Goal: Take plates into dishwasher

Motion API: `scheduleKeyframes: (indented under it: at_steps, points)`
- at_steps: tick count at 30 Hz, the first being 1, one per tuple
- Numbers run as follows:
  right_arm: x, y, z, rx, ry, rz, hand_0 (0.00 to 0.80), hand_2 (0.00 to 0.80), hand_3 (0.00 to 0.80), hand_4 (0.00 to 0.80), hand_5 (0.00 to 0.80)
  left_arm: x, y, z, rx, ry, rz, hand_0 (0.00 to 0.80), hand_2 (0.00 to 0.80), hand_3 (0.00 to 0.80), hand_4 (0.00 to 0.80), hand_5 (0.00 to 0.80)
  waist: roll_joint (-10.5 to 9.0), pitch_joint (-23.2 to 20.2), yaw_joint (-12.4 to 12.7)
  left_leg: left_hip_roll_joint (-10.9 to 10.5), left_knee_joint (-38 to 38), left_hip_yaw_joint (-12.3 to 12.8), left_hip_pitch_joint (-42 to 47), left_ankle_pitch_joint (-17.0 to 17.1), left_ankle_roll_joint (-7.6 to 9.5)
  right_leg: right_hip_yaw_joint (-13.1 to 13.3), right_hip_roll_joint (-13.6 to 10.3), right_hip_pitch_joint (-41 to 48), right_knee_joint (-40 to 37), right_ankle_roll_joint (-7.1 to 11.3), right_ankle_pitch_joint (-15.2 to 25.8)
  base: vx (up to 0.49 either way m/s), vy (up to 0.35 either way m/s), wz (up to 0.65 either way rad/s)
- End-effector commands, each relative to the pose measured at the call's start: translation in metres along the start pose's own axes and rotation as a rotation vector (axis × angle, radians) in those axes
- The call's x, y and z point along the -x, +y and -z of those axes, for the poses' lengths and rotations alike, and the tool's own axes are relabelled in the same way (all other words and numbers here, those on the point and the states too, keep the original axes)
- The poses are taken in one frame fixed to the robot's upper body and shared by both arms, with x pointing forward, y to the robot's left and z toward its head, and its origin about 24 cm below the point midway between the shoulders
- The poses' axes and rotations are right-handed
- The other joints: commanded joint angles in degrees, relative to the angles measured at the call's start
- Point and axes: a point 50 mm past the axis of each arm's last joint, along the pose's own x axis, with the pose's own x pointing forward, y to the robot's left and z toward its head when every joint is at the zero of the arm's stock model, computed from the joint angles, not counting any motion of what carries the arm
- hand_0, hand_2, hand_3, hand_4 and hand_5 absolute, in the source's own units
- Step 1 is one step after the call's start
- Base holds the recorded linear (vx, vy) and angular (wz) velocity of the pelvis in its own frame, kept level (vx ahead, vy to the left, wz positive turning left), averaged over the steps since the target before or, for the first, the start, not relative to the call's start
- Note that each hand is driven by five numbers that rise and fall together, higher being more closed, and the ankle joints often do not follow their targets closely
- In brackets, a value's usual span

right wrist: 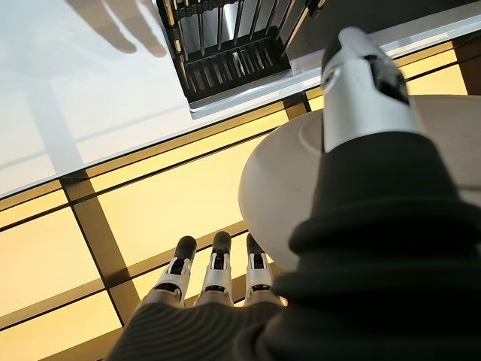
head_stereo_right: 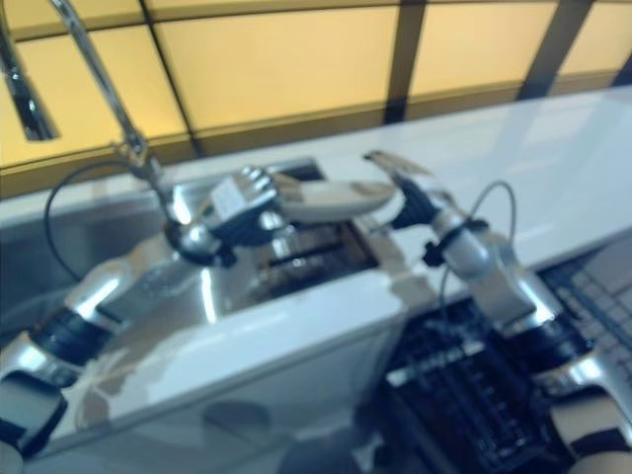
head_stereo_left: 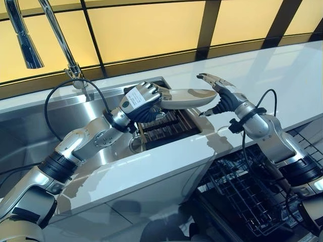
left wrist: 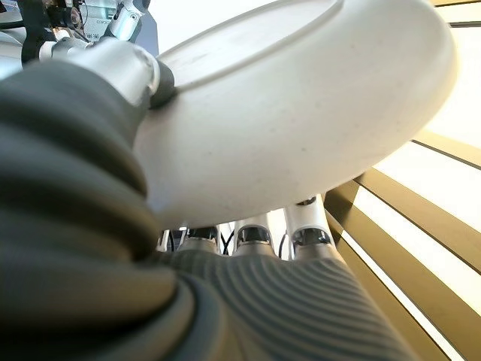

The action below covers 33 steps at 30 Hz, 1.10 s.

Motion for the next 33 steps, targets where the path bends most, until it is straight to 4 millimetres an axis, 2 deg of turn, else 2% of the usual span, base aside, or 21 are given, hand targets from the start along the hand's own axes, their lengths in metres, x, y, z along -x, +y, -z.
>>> scheduleKeyframes:
  at_steps: [1, 2, 3, 4, 29, 30, 31, 32, 33]
  points:
    - [-0.0198, -0.0157, -0.0419, 0.009, -0.179, 0.045, 0.301, 0.301, 0.301, 0.301, 0.301, -0.0295, 0.0348, -0.0111, -0.021, -0.097, -0.158, 0.8, 0.8, 0.8, 0.8, 0.8, -2.1, -1.37, -0.14, -0.25, -0.09, -2.41, 0.04, 0.09, 3.19, -1.08, -4.08, 6.1, 0.2, 4.07, -4.16, 0.0, 0.0, 0.0]
    - [-0.0198, -0.0153, -0.0429, 0.016, -0.183, 0.043, 0.64, 0.64, 0.64, 0.64, 0.64, -0.029, 0.0342, -0.0108, -0.021, -0.096, -0.157, 0.8, 0.8, 0.8, 0.8, 0.8, -2.1, -1.33, -0.12, -0.27, -0.09, -2.39, 0.06, 0.1, 3.2, -1.04, -4.08, 6.14, 0.2, 4.06, -4.15, 0.0, 0.0, 0.0]
    - [-0.0197, -0.0153, -0.0432, 0.019, -0.185, 0.043, 0.74, 0.74, 0.74, 0.74, 0.74, -0.0289, 0.0342, -0.0108, -0.021, -0.097, -0.157, 0.8, 0.8, 0.8, 0.8, 0.8, -2.11, -1.31, -0.11, -0.27, -0.09, -2.38, 0.05, 0.12, 3.19, -1.03, -4.09, 6.13, 0.2, 4.07, -4.14, 0.0, 0.0, 0.0]
    - [-0.0196, -0.0149, -0.0433, 0.021, -0.185, 0.037, 0.8, 0.8, 0.8, 0.8, 0.8, -0.0292, 0.0345, -0.0113, -0.021, -0.097, -0.156, 0.8, 0.8, 0.8, 0.8, 0.8, -2.18, -1.37, -0.09, -0.26, -0.09, -2.36, 0.02, 0.1, 3.17, -1.05, -4.08, 6.14, 0.2, 4.1, -4.17, 0.0, 0.0, 0.0]
    - [-0.0195, -0.0189, -0.0398, 0.029, -0.177, 0.038, 0.8, 0.8, 0.8, 0.8, 0.8, -0.0275, 0.0337, -0.0088, -0.037, -0.088, -0.145, 0.791, 0.791, 0.791, 0.791, 0.791, -2.28, -1.51, -0.04, -0.19, -0.09, -2.42, 0.0, 0.19, 3.16, -1.19, -4.14, 6.09, 0.2, 4.14, -4.06, 0.0, 0.0, 0.0]
    - [-0.0191, -0.0192, -0.0388, 0.026, -0.173, 0.039, 0.8, 0.8, 0.8, 0.8, 0.8, -0.0272, 0.0339, -0.0086, -0.039, -0.088, -0.146, 0.524, 0.524, 0.524, 0.524, 0.524, -2.29, -1.53, -0.05, -0.22, -0.09, -2.46, -0.01, 0.18, 3.16, -1.14, -4.1, 6.09, 0.2, 4.13, -4.06, 0.0, 0.0, 0.0]
    - [-0.0192, -0.0197, -0.0382, 0.025, -0.171, 0.042, 0.8, 0.8, 0.8, 0.8, 0.8, -0.0273, 0.0335, -0.0084, -0.039, -0.088, -0.144, 0.439, 0.439, 0.439, 0.439, 0.439, -2.29, -1.51, -0.09, -0.22, -0.09, -2.45, -0.02, 0.18, 3.18, -1.13, -4.08, 6.05, 0.2, 4.13, -4.04, 0.0, 0.0, 0.0]
    - [-0.019, -0.0202, -0.0371, 0.022, -0.167, 0.045, 0.8, 0.8, 0.8, 0.8, 0.8, -0.0269, 0.0323, -0.0078, -0.04, -0.087, -0.141, 0.204, 0.204, 0.204, 0.204, 0.204, -2.28, -1.51, -0.07, -0.24, -0.09, -2.43, 0.01, 0.13, 3.22, -1.17, -4.06, 6.06, 0.2, 4.15, -4.05, 0.0, 0.0, 0.0]
    - [-0.0191, -0.0202, -0.0365, 0.02, -0.165, 0.047, 0.8, 0.8, 0.8, 0.8, 0.8, -0.0267, 0.0315, -0.0079, -0.041, -0.088, -0.142, 0.176, 0.176, 0.176, 0.176, 0.176, -2.24, -1.51, -0.07, -0.24, -0.09, -2.44, 0.02, 0.13, 3.23, -1.15, -4.06, 6.08, 0.2, 4.14, -4.05, 0.0, 0.0, 0.0]
